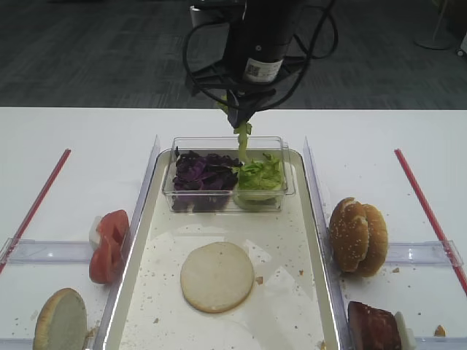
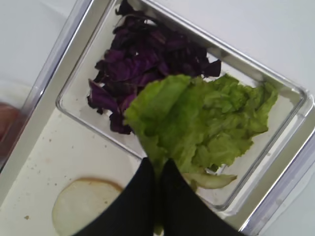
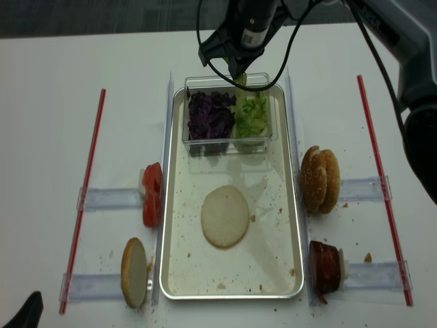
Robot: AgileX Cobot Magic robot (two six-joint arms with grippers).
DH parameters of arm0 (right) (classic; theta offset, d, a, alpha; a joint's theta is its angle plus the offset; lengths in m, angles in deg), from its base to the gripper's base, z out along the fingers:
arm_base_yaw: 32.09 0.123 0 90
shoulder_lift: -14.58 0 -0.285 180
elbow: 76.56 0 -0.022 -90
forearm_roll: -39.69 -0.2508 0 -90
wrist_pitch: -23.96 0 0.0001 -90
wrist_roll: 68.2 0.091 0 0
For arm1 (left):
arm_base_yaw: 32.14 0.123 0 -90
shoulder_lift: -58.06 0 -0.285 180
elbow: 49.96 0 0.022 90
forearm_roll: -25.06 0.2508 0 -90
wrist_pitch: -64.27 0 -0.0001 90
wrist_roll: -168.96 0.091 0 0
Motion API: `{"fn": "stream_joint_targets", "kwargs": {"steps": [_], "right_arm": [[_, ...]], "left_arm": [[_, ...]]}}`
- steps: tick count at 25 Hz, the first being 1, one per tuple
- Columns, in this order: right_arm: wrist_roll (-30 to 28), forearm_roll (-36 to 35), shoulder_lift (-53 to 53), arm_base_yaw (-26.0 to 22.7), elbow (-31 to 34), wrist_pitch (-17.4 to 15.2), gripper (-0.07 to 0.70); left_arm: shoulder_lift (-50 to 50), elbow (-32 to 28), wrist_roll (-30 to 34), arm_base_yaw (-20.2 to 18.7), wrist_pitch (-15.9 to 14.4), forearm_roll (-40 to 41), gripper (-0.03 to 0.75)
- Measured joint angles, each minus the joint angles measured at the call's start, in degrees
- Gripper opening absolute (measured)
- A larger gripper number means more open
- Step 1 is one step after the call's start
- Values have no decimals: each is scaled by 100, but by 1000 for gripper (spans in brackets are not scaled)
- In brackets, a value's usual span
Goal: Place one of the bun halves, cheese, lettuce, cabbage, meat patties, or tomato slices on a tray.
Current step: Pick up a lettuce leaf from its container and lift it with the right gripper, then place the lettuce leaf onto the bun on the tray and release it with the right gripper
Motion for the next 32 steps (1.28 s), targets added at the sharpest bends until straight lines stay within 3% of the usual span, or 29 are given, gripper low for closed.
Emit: {"fn": "stream_joint_targets", "kwargs": {"steps": [7, 23, 32], "right_arm": [[0, -24, 528, 269, 742, 0, 52], [0, -176, 1085, 1602, 2036, 41, 51], [-101, -287, 1085, 1652, 2728, 63, 50]], "left_arm": [[0, 0, 0, 0, 0, 0, 615], [0, 0, 0, 0, 0, 0, 615], [0, 0, 0, 0, 0, 0, 615]]}}
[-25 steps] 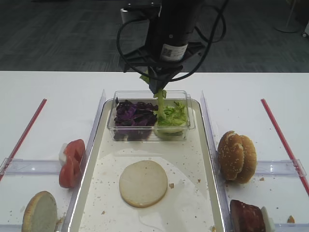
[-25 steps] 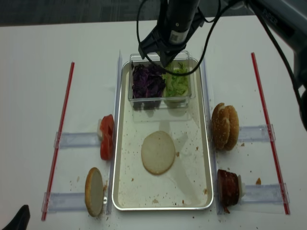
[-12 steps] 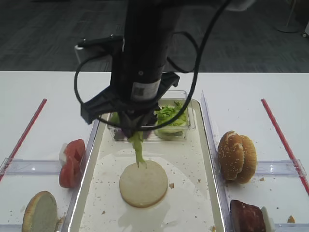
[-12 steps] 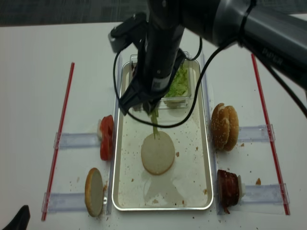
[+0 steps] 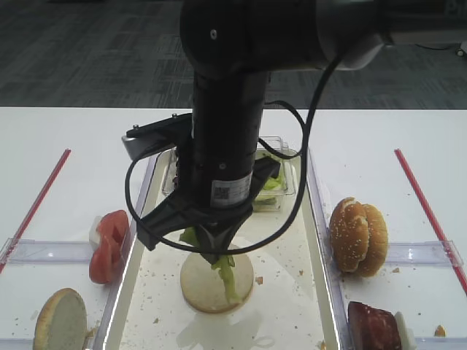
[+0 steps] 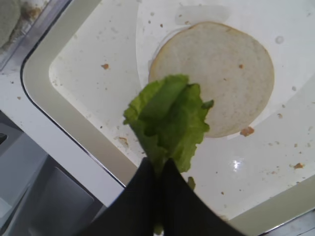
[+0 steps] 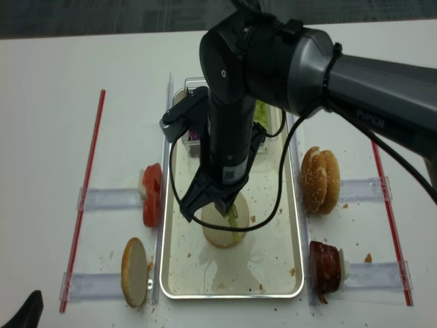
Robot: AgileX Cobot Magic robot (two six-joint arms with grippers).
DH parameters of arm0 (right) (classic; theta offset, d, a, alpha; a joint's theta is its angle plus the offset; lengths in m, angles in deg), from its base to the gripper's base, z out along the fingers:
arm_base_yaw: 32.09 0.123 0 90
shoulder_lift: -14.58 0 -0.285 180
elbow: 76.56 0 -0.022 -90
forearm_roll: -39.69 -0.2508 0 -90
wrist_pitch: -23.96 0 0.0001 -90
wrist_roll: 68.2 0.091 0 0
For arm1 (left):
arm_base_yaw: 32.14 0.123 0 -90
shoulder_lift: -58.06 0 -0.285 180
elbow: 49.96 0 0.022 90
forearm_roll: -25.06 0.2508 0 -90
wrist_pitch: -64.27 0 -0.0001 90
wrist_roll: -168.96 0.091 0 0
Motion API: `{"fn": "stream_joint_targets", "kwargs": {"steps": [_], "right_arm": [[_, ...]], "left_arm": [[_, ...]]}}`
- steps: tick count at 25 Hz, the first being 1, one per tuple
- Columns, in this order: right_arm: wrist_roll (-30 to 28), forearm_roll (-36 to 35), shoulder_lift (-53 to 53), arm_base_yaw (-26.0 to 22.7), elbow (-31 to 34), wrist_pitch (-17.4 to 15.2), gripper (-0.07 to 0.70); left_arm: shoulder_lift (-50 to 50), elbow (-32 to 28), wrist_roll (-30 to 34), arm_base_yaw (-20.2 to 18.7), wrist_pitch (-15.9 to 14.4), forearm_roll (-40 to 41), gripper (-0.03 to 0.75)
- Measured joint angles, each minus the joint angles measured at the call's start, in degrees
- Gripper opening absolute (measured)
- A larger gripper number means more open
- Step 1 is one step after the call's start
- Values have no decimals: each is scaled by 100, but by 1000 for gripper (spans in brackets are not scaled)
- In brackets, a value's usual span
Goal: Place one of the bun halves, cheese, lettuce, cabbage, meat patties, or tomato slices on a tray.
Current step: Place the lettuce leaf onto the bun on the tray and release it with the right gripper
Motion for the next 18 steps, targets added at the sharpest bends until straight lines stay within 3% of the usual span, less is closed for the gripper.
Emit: {"fn": "stream_joint_targets", "kwargs": {"steps": [11, 18], "right_arm": [[-308, -351, -415, 0, 13, 57, 50], [-414, -330, -567, -10, 13, 358, 50]], "left_arm": [[0, 0, 0, 0, 0, 0, 615], [0, 0, 0, 0, 0, 0, 615]]}}
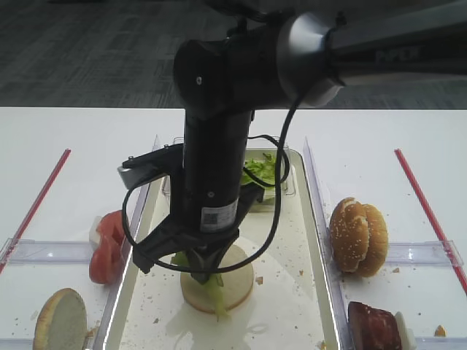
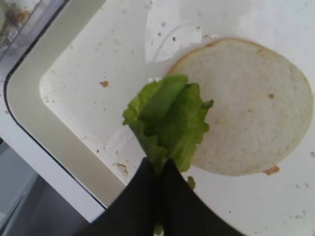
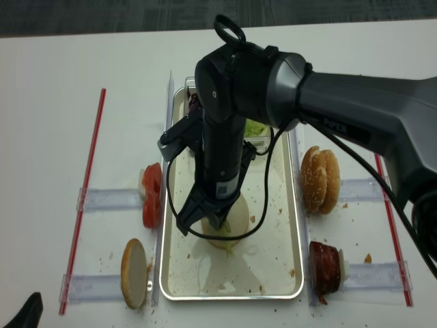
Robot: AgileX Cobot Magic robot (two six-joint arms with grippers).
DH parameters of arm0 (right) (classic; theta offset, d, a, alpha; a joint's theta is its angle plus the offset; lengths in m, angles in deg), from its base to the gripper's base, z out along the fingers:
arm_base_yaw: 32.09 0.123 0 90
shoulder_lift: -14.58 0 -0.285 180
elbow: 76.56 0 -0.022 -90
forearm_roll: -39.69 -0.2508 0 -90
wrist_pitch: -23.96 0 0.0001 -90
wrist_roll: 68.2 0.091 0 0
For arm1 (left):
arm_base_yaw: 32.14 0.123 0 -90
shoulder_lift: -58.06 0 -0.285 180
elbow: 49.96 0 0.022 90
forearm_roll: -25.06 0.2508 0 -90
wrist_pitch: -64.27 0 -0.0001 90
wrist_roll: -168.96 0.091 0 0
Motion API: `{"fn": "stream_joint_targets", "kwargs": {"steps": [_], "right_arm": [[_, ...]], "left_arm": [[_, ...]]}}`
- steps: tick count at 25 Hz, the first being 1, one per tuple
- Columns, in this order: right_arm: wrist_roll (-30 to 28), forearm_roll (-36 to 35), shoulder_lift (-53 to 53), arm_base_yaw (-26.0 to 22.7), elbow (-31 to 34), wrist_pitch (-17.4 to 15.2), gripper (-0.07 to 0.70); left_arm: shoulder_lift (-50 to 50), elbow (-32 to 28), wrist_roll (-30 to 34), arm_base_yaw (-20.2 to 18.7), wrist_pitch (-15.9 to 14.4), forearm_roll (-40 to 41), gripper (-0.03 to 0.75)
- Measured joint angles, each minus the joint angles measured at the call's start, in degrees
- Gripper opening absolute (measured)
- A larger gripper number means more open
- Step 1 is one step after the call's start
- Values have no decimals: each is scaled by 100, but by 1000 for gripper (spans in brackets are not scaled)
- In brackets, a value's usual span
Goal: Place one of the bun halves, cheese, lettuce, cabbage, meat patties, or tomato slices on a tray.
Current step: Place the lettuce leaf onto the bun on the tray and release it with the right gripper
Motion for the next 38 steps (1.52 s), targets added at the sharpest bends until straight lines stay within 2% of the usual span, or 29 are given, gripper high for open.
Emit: {"fn": "stream_joint_targets", "kwargs": {"steps": [7, 11, 34, 38], "right_arm": [[-4, 216, -209, 0, 0, 236, 50], [186, 521, -209, 0, 0, 361, 50], [291, 730, -209, 0, 0, 427, 50], [291, 730, -235, 0, 0, 425, 90]], "left_arm": [[0, 0, 0, 0, 0, 0, 615], [0, 0, 0, 0, 0, 0, 615], [0, 0, 0, 0, 0, 0, 615], [0, 0, 0, 0, 0, 0, 615]]}}
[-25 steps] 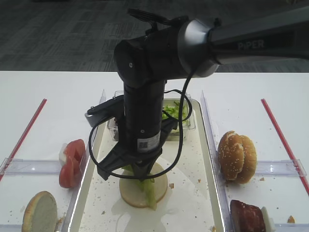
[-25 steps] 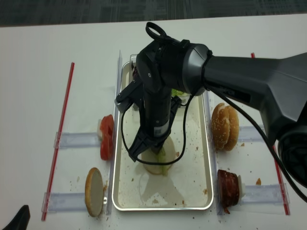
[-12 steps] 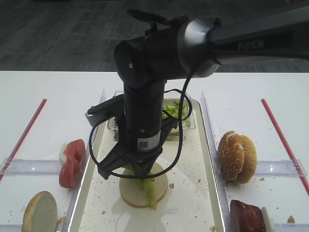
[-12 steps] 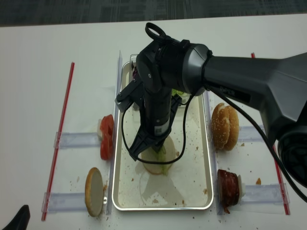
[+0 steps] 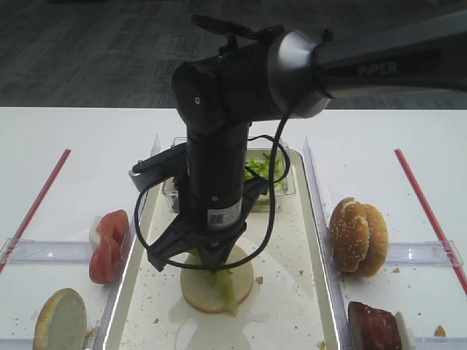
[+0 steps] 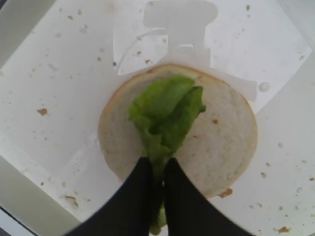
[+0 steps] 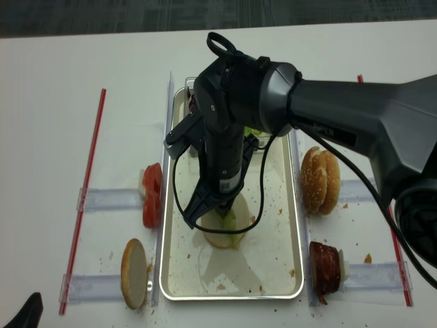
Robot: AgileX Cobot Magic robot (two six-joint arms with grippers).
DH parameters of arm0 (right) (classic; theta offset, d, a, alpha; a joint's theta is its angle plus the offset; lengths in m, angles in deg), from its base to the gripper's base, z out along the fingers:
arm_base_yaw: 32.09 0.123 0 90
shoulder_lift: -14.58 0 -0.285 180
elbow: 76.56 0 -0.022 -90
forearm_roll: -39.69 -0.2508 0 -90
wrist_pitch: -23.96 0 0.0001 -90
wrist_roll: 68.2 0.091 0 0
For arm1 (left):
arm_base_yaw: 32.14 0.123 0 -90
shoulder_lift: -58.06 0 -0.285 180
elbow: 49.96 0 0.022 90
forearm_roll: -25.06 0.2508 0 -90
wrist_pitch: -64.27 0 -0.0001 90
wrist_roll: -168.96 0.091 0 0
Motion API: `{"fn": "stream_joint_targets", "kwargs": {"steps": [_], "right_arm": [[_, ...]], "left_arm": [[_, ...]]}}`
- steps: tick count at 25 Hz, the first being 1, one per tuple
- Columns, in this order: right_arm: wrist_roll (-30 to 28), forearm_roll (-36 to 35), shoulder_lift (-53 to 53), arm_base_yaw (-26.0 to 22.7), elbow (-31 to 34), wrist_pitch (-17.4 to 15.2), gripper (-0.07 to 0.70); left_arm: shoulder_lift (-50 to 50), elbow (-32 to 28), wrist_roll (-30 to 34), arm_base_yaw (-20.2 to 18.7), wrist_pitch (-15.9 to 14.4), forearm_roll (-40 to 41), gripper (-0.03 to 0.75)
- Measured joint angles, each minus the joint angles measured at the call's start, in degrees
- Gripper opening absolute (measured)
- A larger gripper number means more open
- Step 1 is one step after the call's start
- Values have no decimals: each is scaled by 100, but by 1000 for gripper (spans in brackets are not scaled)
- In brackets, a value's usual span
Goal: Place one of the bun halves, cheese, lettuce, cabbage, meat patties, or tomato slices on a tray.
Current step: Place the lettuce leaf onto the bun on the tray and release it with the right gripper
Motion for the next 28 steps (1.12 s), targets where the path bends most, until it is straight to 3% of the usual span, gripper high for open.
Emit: {"fn": "stream_joint_targets", "kwargs": {"steps": [17, 20, 28], "right_arm": [[-22, 28, -105, 0, 0, 122, 546], [-22, 128, -105, 0, 0, 138, 582], [142, 526, -108, 0, 0, 179, 592]], "left_arm": [[0, 0, 0, 0, 0, 0, 615], [0, 0, 0, 0, 0, 0, 615], [0, 0, 0, 0, 0, 0, 615]]}}
